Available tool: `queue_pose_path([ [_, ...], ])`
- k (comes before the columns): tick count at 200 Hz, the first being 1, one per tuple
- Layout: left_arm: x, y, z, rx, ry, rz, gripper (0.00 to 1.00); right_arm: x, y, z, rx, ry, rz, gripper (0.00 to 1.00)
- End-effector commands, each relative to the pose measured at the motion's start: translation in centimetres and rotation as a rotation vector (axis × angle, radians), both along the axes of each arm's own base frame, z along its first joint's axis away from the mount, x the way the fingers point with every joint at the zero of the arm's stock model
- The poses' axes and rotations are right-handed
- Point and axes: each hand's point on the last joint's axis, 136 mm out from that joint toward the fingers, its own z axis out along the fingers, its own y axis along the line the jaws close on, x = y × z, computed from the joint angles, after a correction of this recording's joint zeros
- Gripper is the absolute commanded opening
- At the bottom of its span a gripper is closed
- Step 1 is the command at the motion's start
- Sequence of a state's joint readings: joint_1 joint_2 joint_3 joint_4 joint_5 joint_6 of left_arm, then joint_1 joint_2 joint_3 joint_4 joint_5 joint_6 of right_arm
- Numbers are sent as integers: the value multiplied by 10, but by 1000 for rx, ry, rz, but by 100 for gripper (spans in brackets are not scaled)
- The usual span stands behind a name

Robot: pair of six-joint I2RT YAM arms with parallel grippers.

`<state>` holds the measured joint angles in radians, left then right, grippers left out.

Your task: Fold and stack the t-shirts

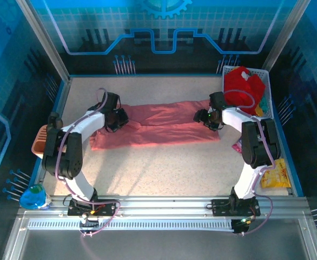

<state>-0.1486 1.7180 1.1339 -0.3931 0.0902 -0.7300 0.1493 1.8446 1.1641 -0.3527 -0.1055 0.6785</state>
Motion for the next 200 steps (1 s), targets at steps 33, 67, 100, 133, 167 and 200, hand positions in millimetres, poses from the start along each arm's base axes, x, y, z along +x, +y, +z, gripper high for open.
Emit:
queue_pose_path([
  [33, 32, -13, 1, 117, 34, -145, 0, 0, -4, 14, -6, -13, 16, 70],
  [67, 53, -25, 5, 199, 28, -220, 0, -2, -7, 13, -15, -9, 17, 70],
  [100, 68, -26, 2, 253, 36, -254, 0, -3, -10, 12, -18, -4, 19, 70],
  [133, 73, -24, -10, 290, 71, -279, 22, -5, -10, 11, -13, 1, 25, 70],
  [167, 63, -13, -13, 324, 105, -268, 45, -5, -9, 16, -18, -6, 42, 71],
  [200, 43, -5, 12, 312, 73, -226, 46, 2, -3, 41, -103, -66, 100, 72],
])
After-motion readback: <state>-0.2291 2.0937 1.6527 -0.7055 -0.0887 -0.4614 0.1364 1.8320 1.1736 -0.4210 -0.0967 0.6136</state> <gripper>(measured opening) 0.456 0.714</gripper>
